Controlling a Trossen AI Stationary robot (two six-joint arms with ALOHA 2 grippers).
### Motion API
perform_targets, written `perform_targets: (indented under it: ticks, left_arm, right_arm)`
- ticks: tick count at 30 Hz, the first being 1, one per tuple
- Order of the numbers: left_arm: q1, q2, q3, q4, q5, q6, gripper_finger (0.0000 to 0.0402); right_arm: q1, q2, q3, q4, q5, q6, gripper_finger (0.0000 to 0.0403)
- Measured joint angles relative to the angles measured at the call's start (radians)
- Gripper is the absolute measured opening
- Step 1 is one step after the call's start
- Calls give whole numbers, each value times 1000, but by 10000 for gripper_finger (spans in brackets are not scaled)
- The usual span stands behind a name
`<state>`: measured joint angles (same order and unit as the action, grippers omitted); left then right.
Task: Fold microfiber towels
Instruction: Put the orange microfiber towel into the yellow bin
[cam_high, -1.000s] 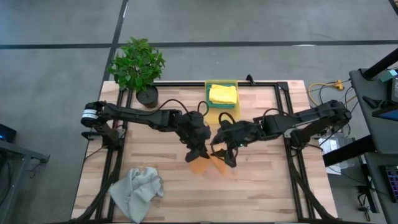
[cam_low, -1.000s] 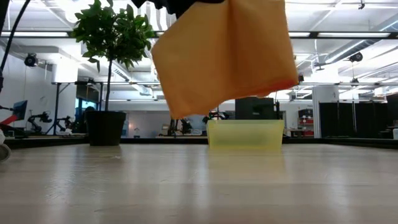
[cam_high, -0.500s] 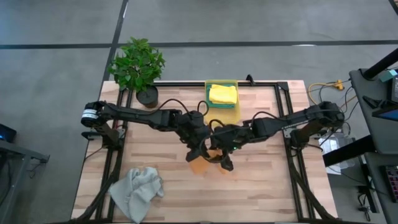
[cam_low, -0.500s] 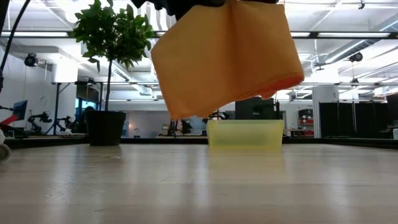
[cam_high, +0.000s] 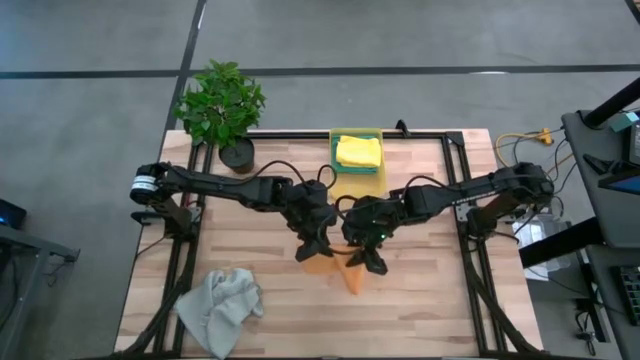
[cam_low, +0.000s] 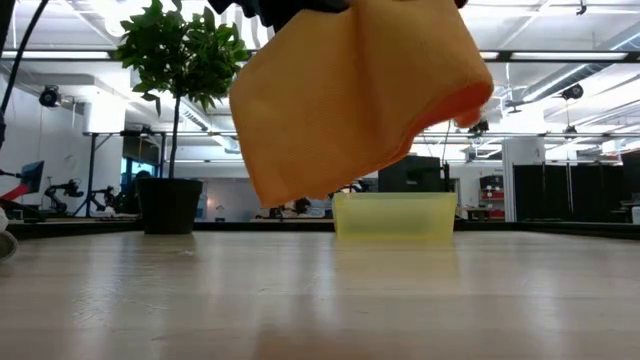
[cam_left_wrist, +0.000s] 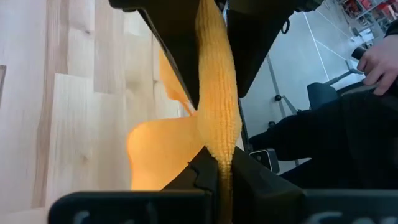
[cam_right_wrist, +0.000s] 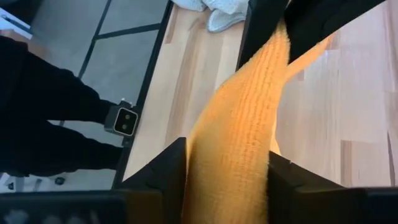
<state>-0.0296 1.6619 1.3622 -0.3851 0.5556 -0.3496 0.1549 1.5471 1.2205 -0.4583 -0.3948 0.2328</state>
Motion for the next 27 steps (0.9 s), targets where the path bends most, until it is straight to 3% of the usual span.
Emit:
perform_targets:
  ticks: [12, 20, 27]
  left_arm:
    - [-3, 1, -11, -7, 0, 25, 0]
    - [-3, 2, -15, -19, -7, 50, 0]
    - [-3, 2, -18, -19, -15, 52, 0]
  right_arm:
    - [-62, -41, 0, -44, -9, -1, 90]
    - [-70, -55, 0, -141, -8, -28, 15]
    - [-70, -66, 0, -140, 38, -28, 10]
